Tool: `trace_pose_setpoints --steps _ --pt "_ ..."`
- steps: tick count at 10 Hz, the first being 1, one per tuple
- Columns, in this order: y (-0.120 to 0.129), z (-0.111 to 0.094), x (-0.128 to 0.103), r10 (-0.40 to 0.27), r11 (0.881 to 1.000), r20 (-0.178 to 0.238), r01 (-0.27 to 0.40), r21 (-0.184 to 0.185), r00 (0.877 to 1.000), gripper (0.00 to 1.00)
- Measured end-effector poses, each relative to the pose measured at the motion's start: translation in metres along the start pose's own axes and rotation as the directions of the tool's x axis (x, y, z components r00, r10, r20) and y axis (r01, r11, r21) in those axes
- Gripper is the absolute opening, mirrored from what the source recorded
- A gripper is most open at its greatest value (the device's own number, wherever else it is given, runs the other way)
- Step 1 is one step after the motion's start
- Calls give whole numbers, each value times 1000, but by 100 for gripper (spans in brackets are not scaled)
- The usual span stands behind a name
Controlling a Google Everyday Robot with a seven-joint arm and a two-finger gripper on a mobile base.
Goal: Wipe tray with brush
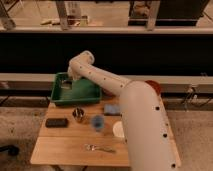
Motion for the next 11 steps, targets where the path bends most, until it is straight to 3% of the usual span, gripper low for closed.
trace_pose_setpoints --steps 8,9,11 --pt "2 5 2 22 1000 3 -22 7 1000 80" --pt "2 4 2 19 1000 6 -19 9 1000 78" --pt "15 0 0 20 1000 12 -21 0 1000 64"
